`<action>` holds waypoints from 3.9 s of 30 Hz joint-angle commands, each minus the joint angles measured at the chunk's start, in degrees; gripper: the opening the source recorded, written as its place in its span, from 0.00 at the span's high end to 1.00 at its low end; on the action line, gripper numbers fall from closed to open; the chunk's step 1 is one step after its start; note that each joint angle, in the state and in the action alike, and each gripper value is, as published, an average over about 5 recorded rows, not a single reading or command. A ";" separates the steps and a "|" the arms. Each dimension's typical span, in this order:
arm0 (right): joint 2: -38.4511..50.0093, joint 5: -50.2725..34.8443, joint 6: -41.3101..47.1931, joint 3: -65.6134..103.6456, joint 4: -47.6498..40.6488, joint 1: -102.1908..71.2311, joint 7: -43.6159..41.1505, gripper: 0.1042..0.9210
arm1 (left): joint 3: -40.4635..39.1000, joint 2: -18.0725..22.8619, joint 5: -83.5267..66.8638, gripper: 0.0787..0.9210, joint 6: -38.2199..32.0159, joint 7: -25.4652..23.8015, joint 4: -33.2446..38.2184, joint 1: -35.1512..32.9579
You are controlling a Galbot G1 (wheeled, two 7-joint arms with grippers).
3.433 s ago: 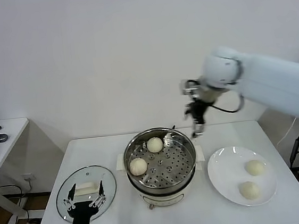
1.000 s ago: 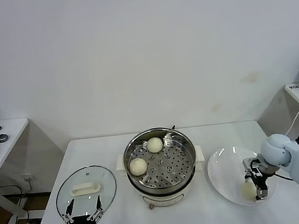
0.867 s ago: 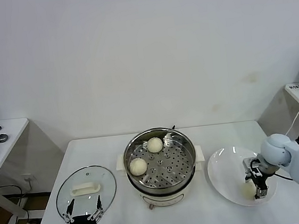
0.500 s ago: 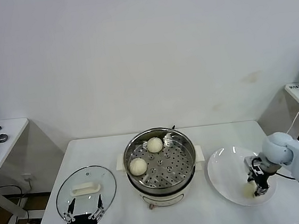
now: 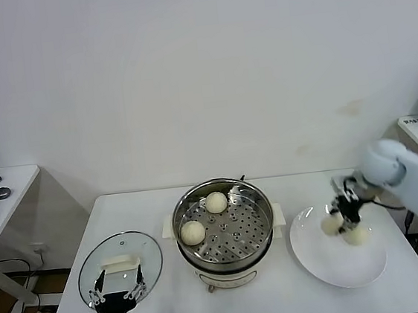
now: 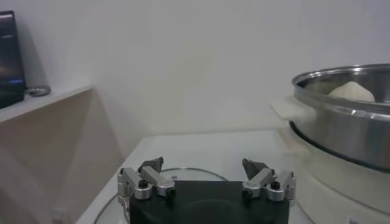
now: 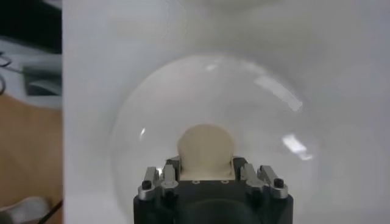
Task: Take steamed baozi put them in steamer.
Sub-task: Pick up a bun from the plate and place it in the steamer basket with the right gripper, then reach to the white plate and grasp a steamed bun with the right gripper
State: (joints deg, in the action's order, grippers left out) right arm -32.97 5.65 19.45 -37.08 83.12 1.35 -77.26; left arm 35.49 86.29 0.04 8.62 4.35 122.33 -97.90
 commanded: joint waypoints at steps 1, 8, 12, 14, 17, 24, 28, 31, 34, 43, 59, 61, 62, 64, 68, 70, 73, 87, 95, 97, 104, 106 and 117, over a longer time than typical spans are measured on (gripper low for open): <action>-11.86 -12.83 -1.94 -13.32 -2.87 27.91 -1.68 0.49 | 0.70 -0.25 0.18 0.12 -0.04 0.15 0.67 0.38; -20.02 -22.83 -18.50 -17.73 -5.93 33.80 -3.51 0.50 | 1.18 0.08 0.04 0.12 -0.05 0.08 1.64 0.24; -23.46 -24.13 -33.90 -21.54 -6.25 33.62 -1.12 0.50 | 1.01 0.53 0.19 0.12 -0.11 0.14 1.88 0.03; -24.79 -23.16 -41.41 -23.55 -5.34 33.23 0.53 0.50 | 1.03 0.75 0.21 0.12 -0.14 0.22 2.19 -0.14; -26.29 -18.61 -50.29 -26.15 -2.60 32.65 2.23 0.50 | 1.08 1.07 0.16 0.12 -0.19 0.31 2.90 -0.50; -28.89 -3.94 -62.03 -29.96 -0.73 29.69 3.12 0.49 | 0.41 1.69 0.27 0.12 -0.43 0.60 3.60 -0.98; -29.87 1.52 -65.50 -30.06 0.16 26.85 3.64 0.49 | 0.26 2.02 0.22 0.12 -0.50 0.64 3.94 -1.11; -31.17 2.19 -65.30 -30.34 1.51 25.84 4.30 0.49 | 0.29 2.07 0.18 0.12 -0.48 0.61 4.06 -1.05; -32.84 2.79 -64.83 -29.97 1.69 24.79 4.68 0.49 | 0.24 2.12 0.17 0.12 -0.47 0.57 4.08 -0.92; -36.03 3.42 -64.42 -30.16 1.00 22.06 4.72 0.48 | 0.40 2.11 -0.11 0.12 -0.42 0.53 3.72 -0.53; -35.92 4.70 -60.67 -30.95 0.67 21.44 8.03 0.47 | 0.29 1.98 -0.36 0.12 -0.22 0.27 2.68 0.64; -35.70 4.41 -59.54 -30.85 0.97 21.98 9.02 0.43 | 0.28 2.02 -0.35 0.12 -0.15 0.21 2.46 0.91; -35.51 4.12 -59.17 -30.73 1.13 22.32 9.15 0.39 | 0.27 2.02 -0.33 0.12 -0.12 0.16 2.36 1.04; -34.92 3.80 -58.76 -30.25 1.34 23.09 9.22 0.33 | 0.29 1.93 -0.31 0.12 -0.07 0.04 2.27 1.27; -32.84 3.35 -58.11 -27.30 1.06 25.12 8.99 0.19 | 0.40 1.57 -0.33 0.12 0.05 -0.15 2.37 1.47; -31.11 2.64 -57.34 -25.63 0.87 26.70 8.44 0.15 | 0.34 1.46 -0.30 0.12 0.09 -0.25 2.41 1.46; -27.06 -1.15 -53.93 -23.29 0.42 29.08 7.25 0.12 | 0.10 1.42 -0.26 0.12 0.18 -0.41 2.42 1.45; 2.07 -21.71 1.70 -14.98 -0.21 27.74 6.45 0.12 | 0.29 -0.52 -2.45 0.12 0.82 -0.92 3.20 0.32; 11.42 -9.70 3.55 -2.87 1.11 7.07 3.25 0.12 | 0.38 -1.35 -4.03 0.12 1.09 -1.38 4.28 -0.61; 11.79 -5.75 2.44 2.70 1.05 -0.65 2.89 0.12 | 0.43 -1.51 -4.26 0.12 1.23 -1.55 4.57 -0.96; 8.78 5.73 -3.60 15.20 -3.00 -17.06 1.85 0.12 | 0.38 -0.43 -3.83 0.12 1.33 -1.57 5.02 -2.78; 7.94 7.87 -4.99 15.94 -3.52 -18.67 1.08 0.12 | 0.28 -0.25 -3.64 0.12 1.25 -1.48 4.80 -3.17; 1.93 12.70 -15.41 16.62 -13.98 -19.80 2.49 0.12 | 1.34 -0.71 -3.46 0.12 1.01 -1.20 4.11 -4.27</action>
State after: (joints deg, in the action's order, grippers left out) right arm -28.88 11.10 10.44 -26.35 76.63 -10.16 -74.81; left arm 36.41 85.98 -3.26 9.66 3.08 126.79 -101.51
